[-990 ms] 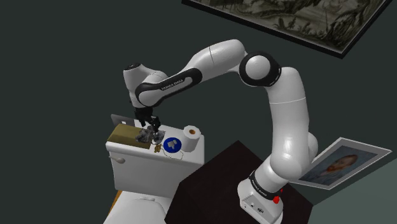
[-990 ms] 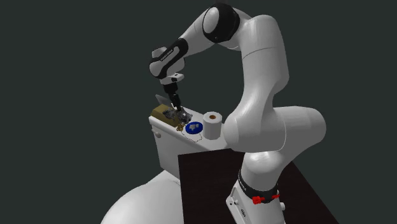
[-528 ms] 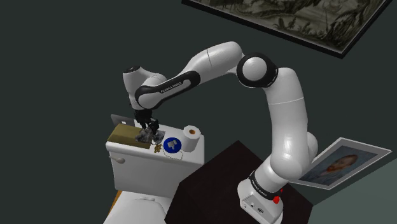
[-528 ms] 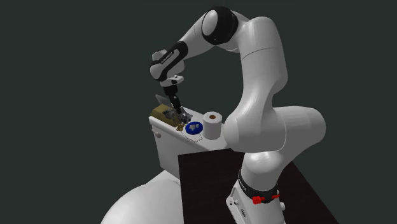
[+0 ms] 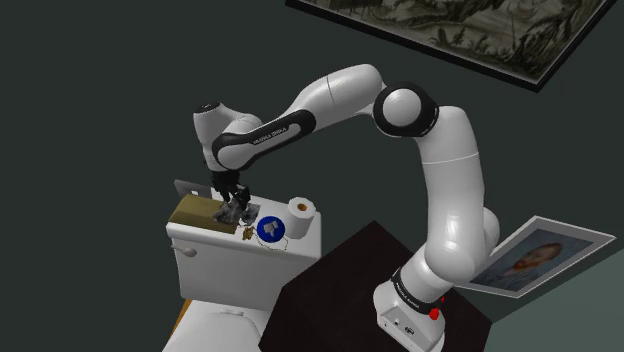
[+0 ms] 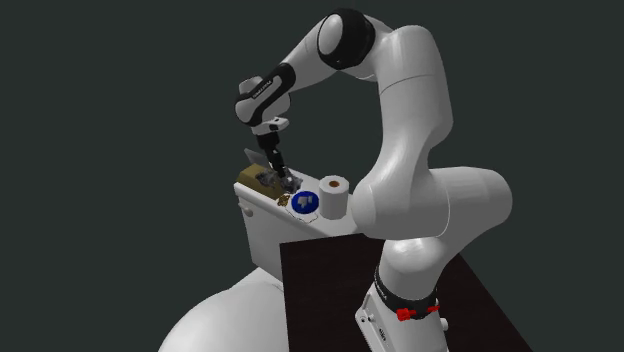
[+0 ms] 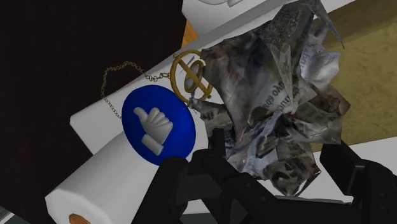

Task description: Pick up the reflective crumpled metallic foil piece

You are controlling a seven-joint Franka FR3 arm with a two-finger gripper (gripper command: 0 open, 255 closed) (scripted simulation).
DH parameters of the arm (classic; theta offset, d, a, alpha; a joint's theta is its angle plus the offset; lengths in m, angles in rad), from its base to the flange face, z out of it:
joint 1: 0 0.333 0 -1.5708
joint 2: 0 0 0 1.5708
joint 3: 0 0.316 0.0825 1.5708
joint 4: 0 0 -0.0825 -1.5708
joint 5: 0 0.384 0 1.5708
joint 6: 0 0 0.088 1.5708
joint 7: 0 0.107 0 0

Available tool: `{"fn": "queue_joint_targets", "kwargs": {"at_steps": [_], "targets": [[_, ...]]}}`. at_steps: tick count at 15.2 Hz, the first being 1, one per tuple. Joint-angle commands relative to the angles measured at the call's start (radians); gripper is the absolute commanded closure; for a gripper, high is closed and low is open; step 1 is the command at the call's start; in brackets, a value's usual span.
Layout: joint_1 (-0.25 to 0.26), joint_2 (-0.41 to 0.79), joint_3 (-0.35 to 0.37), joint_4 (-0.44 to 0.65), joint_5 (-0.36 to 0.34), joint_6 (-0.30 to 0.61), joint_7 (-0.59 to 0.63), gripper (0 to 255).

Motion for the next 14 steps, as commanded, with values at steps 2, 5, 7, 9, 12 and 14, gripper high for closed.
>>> {"fn": "queue_joint_targets", "kwargs": {"at_steps": [2,5,7,9,12,14], "targets": [[-0.007,-0.026,0.01,-0.004,0.012,-0.02,-0.006,255],[-0.014,-0.052,0.021,-0.004,0.026,-0.044,-0.014,255],[-0.018,-0.069,0.027,-0.002,0.034,-0.06,-0.02,255],[-0.022,-0.085,0.034,0.0,0.043,-0.077,-0.025,255],[-0.027,-0.109,0.043,0.005,0.056,-0.103,-0.034,255],[-0.029,-0.117,0.046,0.008,0.061,-0.113,-0.037,255]]}}
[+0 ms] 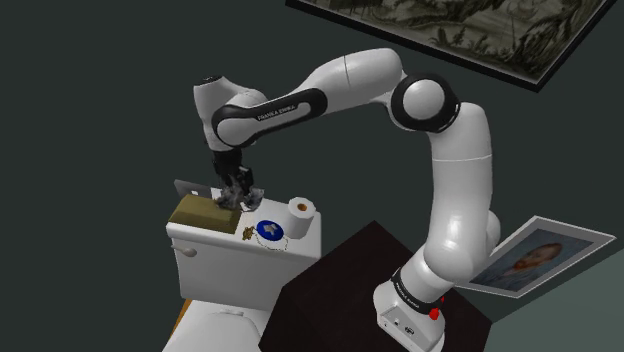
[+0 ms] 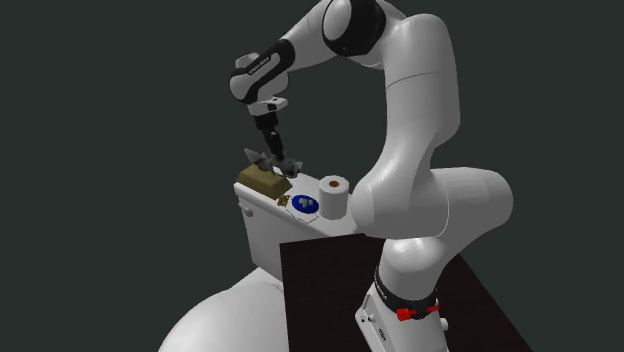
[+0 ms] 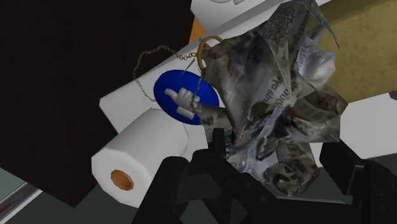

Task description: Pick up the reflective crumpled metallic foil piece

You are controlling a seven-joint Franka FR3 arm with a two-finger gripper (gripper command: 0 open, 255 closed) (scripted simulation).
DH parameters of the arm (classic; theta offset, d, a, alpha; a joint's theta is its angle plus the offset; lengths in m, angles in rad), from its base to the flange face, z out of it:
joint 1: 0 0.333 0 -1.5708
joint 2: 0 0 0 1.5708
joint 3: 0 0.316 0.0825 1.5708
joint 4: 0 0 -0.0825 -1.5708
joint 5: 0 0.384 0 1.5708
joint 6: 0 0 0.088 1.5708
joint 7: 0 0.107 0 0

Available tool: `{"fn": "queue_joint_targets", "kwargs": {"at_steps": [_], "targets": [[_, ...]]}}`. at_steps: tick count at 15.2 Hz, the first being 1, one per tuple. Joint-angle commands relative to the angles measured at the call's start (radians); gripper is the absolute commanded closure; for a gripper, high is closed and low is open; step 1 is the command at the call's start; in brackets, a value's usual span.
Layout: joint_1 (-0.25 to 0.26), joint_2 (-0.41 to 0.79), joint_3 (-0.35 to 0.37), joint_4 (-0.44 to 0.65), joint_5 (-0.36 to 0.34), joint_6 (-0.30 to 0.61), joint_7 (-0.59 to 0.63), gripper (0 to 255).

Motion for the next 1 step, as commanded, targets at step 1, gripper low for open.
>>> {"fn": "queue_joint_targets", "kwargs": {"at_steps": [1], "targets": [[-0.001,-0.004,0.001,0.001,0.002,-0.005,-0.001,255]]}}
